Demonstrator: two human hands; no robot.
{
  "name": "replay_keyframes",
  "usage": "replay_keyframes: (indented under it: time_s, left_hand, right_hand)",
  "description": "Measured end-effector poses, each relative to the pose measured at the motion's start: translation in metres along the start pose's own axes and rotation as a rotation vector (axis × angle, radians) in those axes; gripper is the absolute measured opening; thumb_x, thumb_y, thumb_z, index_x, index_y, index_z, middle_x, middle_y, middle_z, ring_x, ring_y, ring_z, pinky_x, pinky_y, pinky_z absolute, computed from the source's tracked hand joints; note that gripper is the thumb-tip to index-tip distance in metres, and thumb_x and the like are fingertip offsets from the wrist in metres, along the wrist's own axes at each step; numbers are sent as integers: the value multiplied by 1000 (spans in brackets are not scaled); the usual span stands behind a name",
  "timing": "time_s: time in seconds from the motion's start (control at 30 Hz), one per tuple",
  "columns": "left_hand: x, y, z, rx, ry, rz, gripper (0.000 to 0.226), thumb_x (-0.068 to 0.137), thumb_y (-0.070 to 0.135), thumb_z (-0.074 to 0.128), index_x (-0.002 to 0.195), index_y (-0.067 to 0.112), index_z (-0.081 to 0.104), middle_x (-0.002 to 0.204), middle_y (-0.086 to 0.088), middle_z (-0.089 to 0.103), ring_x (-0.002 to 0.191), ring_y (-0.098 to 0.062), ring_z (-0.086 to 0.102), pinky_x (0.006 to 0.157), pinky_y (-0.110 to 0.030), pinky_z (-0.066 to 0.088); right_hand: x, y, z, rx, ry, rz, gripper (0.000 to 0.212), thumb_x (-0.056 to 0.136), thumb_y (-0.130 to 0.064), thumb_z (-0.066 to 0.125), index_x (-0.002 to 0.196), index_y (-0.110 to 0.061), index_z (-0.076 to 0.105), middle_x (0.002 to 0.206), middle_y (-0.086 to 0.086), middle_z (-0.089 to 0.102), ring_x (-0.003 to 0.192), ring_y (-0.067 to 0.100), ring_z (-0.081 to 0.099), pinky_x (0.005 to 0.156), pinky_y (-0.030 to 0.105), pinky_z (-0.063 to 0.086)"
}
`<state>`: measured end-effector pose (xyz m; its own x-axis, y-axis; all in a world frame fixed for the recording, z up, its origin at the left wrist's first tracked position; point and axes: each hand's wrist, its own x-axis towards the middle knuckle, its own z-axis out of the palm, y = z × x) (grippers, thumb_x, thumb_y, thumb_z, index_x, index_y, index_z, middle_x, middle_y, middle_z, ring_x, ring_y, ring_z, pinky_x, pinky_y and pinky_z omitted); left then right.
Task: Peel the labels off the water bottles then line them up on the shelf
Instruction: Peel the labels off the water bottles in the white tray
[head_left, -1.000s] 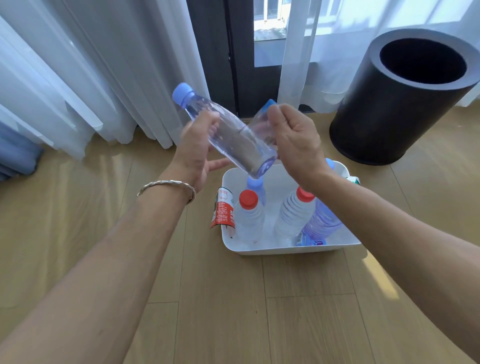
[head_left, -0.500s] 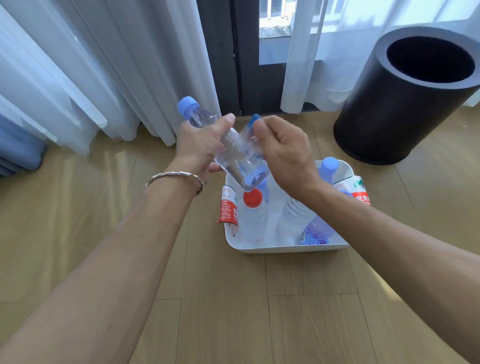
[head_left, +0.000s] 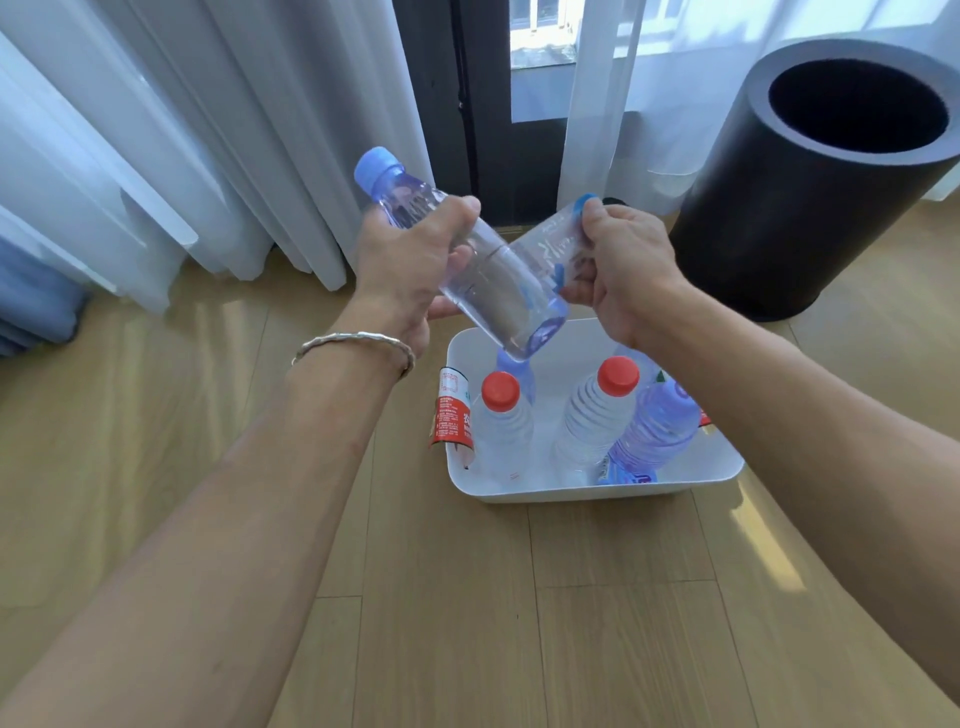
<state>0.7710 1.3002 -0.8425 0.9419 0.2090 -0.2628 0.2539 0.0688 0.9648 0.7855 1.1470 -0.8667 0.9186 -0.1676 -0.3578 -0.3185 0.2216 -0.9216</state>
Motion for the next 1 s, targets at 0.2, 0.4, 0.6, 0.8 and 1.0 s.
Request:
replay_keyframes:
  time_s: [0.2,0.4,0.6,0.8,1.0]
  left_hand:
    - [0,1,1,-13,1,58,27,69,24,68,92,16,56,82,1,59,77,-17,61,78,-43,56]
    - [1,0,-7,43,14,116,49,72,26,74,115,15,55,99,-3,64,97,-23,68,84,-47,57]
    - [-2,-6,-24,35,30,117,32,82,16,71,108,19,54,94,2,62,82,-12,65,79,-43,57]
    - [-7,-8,-43,31,19,101,36,73,19,73,103,19,52,92,-2,63,79,-17,67,60,-36,58]
    - [-5,-13,-38,51,7,85,42,74,19,72,112,16,54,94,-1,64,81,-15,67,61,-36,58]
  right_hand:
    - [32,-4,-14,-86,142,-76,25,104,-30,35,88,-18,50,91,9,63,58,15,71,49,30,57]
    - [53,33,-23,-886,126,-404,34,101,-32,37,93,-9,60,87,6,56,79,23,49,65,29,32]
    - [70,49,-22,-1060,-136,-341,33,100,-36,40,86,-10,54,70,1,47,63,19,42,54,31,32]
    - [85,63,-16,-1196,-265,-254,34,100,-38,39,85,-11,53,74,3,49,63,20,42,57,31,34]
    - [90,65,-22,-1320,-364,-157,37,102,-38,35,107,-12,60,97,13,55,86,26,44,70,29,30]
